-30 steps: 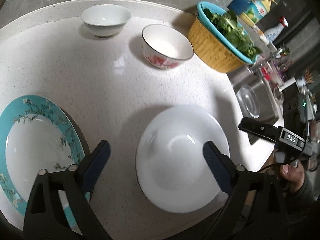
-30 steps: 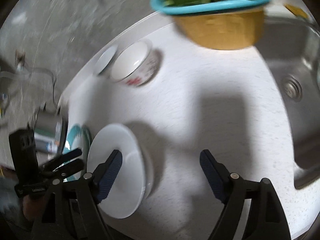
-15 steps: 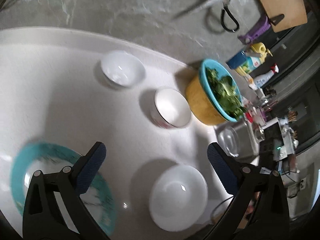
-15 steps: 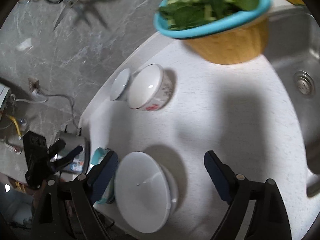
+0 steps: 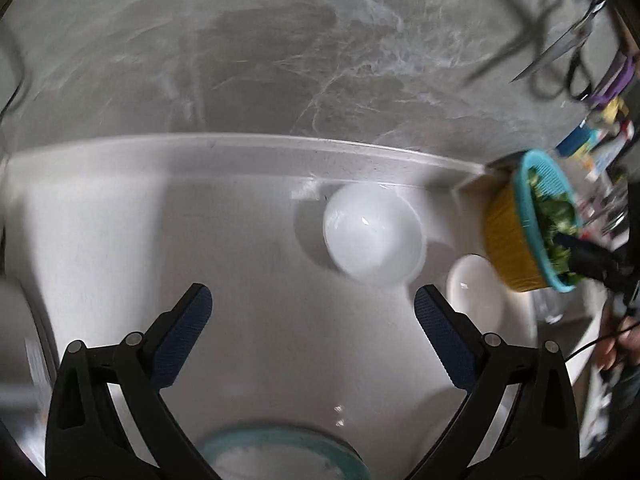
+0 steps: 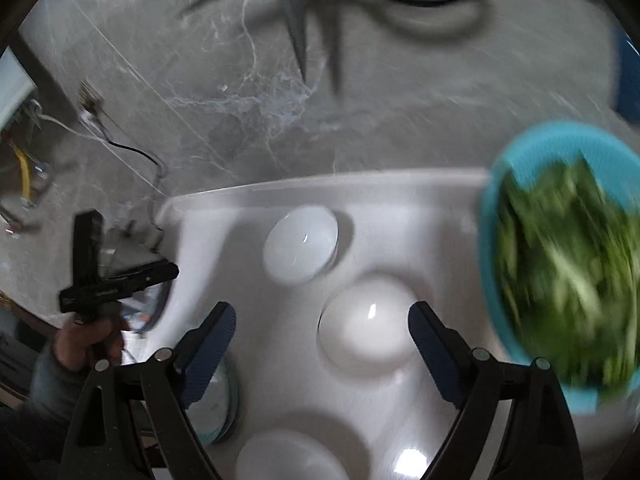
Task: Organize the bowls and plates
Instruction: 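Move both grippers to the rim of a second white bowl, then close both grippers on the second white bowl rim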
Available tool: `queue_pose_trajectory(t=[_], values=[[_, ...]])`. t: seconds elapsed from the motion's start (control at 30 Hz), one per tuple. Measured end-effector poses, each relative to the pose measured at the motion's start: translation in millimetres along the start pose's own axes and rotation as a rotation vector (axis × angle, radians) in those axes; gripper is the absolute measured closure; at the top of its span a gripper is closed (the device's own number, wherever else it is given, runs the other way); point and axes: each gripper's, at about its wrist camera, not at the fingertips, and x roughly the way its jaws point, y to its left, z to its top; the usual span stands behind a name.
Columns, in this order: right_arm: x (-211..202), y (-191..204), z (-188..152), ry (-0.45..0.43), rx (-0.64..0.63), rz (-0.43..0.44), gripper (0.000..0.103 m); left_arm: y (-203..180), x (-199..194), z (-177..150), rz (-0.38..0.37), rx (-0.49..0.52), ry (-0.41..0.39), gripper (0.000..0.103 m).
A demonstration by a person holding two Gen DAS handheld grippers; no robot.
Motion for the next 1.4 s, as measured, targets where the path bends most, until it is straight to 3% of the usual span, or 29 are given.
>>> queue_pose_trajectory(t=[0.17, 0.37, 0.43, 0.47, 0.5, 0.57, 0.73, 0.8, 0.87, 0.97, 1.4], values=[[91, -7, 51, 0.147, 0.069, -0.009, 0.021, -2, 64, 31, 0.038, 0.031, 0.075, 0.001], [161, -6, 64, 0.258, 0.059, -0.037, 0.026, 6, 118, 36, 0.040, 0.007, 0.149, 0.003], [172, -5, 62, 0.277, 0.047, -0.044, 0.026, 9, 130, 35, 0.034, 0.005, 0.168, 0.012], [179, -6, 61, 0.289, 0.050, -0.045, 0.029, 9, 134, 35, 0.032, 0.004, 0.173, 0.030], [181, -7, 59, 0.297, 0.056, -0.045, 0.032, 9, 137, 35, 0.030, 0.004, 0.178, 0.048], [189, -8, 57, 0.315, 0.063, -0.042, 0.036, 7, 141, 34, 0.026, 0.010, 0.184, 0.060], [201, -4, 51, 0.359, 0.064, -0.046, 0.048, 2, 156, 37, 0.010, 0.023, 0.207, 0.064], [206, 1, 47, 0.375, 0.044, -0.051, 0.055, 1, 159, 38, 0.000, 0.022, 0.208, 0.072], [212, 5, 44, 0.392, 0.028, -0.060, 0.078, 0, 158, 39, 0.001, 0.031, 0.202, 0.074], [215, 9, 41, 0.389, 0.029, -0.046, 0.090, -9, 158, 41, 0.008, 0.061, 0.196, 0.087], [203, 13, 36, 0.359, 0.014, -0.067, 0.092, -20, 132, 38, 0.018, 0.086, 0.181, 0.088]])
